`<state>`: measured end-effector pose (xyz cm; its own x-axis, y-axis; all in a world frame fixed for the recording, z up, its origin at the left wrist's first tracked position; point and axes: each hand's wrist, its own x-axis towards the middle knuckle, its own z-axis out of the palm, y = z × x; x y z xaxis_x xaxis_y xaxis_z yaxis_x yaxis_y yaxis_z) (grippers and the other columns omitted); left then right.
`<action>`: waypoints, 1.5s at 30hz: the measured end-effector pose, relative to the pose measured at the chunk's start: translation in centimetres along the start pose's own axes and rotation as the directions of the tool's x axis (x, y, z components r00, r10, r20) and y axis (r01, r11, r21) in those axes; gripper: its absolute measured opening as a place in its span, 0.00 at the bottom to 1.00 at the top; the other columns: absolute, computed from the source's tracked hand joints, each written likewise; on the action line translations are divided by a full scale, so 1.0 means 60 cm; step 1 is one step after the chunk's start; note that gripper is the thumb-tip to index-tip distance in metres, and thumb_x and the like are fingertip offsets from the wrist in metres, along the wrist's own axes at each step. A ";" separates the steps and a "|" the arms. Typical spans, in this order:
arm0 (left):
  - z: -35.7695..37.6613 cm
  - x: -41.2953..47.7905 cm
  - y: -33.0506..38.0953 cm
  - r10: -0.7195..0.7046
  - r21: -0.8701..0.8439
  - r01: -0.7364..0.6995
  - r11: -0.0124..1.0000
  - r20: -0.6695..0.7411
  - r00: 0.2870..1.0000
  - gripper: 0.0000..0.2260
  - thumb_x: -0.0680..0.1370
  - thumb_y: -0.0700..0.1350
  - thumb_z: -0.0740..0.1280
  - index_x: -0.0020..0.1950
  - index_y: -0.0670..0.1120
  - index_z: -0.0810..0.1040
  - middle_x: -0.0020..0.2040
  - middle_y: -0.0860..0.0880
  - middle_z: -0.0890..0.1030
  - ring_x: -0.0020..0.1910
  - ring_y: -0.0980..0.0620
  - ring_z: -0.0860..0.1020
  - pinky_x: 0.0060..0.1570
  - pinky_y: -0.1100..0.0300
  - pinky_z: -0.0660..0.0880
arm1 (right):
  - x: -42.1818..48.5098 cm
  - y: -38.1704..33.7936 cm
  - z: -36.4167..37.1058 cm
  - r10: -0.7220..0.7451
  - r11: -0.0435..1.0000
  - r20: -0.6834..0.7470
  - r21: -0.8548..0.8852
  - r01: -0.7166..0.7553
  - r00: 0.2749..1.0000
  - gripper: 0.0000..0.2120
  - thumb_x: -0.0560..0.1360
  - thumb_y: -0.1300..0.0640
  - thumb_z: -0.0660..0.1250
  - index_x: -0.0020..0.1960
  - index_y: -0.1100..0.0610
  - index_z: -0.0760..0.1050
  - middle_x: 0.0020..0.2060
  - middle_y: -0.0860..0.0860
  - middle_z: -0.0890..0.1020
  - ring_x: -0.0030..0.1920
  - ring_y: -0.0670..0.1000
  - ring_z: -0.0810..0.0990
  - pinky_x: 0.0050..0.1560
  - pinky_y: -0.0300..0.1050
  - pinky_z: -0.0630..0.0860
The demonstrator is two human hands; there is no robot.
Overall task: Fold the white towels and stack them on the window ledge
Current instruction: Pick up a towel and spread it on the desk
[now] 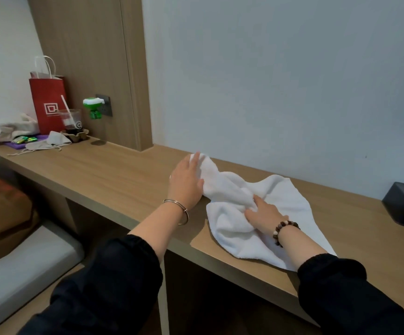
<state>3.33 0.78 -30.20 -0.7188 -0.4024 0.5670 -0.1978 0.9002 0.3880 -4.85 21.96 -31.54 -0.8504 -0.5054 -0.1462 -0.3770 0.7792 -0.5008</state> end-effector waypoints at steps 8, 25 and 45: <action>-0.004 -0.063 -0.038 -0.304 -0.236 0.454 0.859 0.480 0.823 0.19 0.71 0.49 0.74 0.58 0.44 0.74 0.52 0.48 0.78 0.50 0.50 0.75 0.41 0.63 0.70 | 0.006 -0.013 -0.011 -0.002 0.988 -0.157 0.151 0.026 0.988 0.34 0.71 0.56 0.59 0.75 0.48 0.53 0.67 0.56 0.70 0.64 0.59 0.71 0.65 0.58 0.67; -0.091 -0.045 -0.032 0.015 -0.753 0.613 0.240 0.634 0.773 0.23 0.65 0.46 0.73 0.59 0.41 0.77 0.51 0.40 0.81 0.51 0.43 0.79 0.50 0.51 0.76 | -0.040 -0.122 -0.104 -0.254 0.831 -0.062 -0.524 0.185 0.965 0.04 0.73 0.60 0.58 0.42 0.56 0.71 0.37 0.51 0.77 0.38 0.53 0.76 0.39 0.44 0.68; -0.027 -0.074 -0.044 -0.024 -0.002 0.033 0.999 0.638 0.770 0.19 0.75 0.50 0.69 0.62 0.44 0.70 0.61 0.45 0.75 0.58 0.44 0.73 0.54 0.56 0.69 | -0.010 -0.051 -0.001 -0.283 0.958 -0.063 -0.061 0.279 0.957 0.12 0.79 0.53 0.61 0.54 0.61 0.77 0.50 0.55 0.79 0.53 0.57 0.76 0.53 0.47 0.71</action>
<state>8.14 -0.08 -32.56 -0.9737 -0.2251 -0.0363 -0.2200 0.8860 0.4082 -3.21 19.88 -29.84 -0.7304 -0.6807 0.0559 -0.6213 0.6282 -0.4684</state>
